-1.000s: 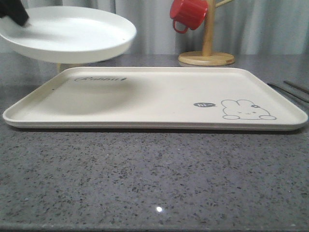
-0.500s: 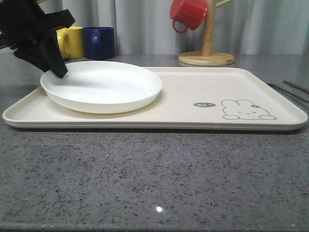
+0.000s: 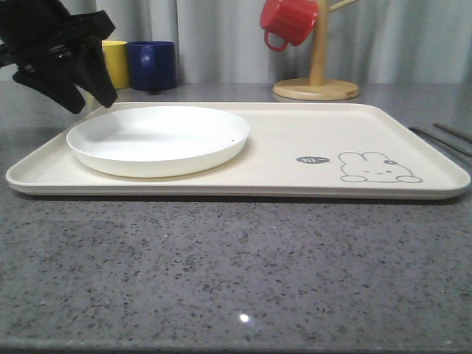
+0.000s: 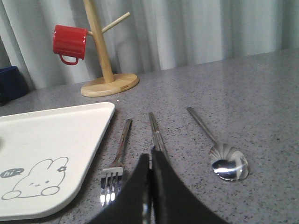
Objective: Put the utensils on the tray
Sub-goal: 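Lower the plate onto the tray, open the left gripper, withdraw, then move the right gripper down over the silver fork, then grasp the fork with the right gripper and carry it onto the tray, then lower the fork beside the plate, open the right gripper, lift, then move the right gripper down over the silver chopsticks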
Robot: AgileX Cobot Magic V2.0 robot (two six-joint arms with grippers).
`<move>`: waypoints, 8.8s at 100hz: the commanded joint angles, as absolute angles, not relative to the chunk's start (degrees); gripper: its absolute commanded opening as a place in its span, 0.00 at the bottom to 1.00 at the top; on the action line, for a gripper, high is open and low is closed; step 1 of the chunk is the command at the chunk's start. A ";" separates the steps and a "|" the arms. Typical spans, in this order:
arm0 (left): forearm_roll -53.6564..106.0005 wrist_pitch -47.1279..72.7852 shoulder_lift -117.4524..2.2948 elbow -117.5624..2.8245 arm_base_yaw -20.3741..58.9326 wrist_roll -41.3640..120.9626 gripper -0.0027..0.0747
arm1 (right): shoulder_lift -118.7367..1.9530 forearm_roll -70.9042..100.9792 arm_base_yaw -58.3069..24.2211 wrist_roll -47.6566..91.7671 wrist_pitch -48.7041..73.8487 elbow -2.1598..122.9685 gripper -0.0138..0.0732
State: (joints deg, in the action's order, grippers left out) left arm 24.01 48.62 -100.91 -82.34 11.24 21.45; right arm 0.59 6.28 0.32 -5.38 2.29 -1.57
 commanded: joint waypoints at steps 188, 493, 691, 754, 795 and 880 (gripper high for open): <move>21.76 4.11 -18.13 -21.81 11.68 21.69 0.01 | -45.04 6.38 0.60 -4.60 43.48 53.76 0.10; 21.76 4.20 -18.13 -21.81 11.68 21.69 0.01 | -75.47 11.93 -5.85 -6.52 39.84 65.27 0.09; 21.76 4.20 -18.13 -21.81 11.68 21.69 0.01 | -95.91 -24.35 -35.55 -55.51 35.52 76.05 0.64; 21.76 4.20 -18.13 -21.81 11.68 21.69 0.01 | -79.66 -18.89 -19.55 -24.22 48.29 75.77 0.64; 21.76 4.20 -18.13 -21.81 11.68 21.69 0.01 | -80.49 -1.10 -1.83 -3.72 45.79 70.76 0.64; 21.76 4.20 -18.13 -21.81 11.68 21.69 0.01 | -93.32 5.46 0.87 3.49 45.77 70.75 0.47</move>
State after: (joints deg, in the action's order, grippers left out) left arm 21.49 8.98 -17.75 -20.26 11.24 21.60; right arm -95.03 4.94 0.58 3.09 46.72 69.29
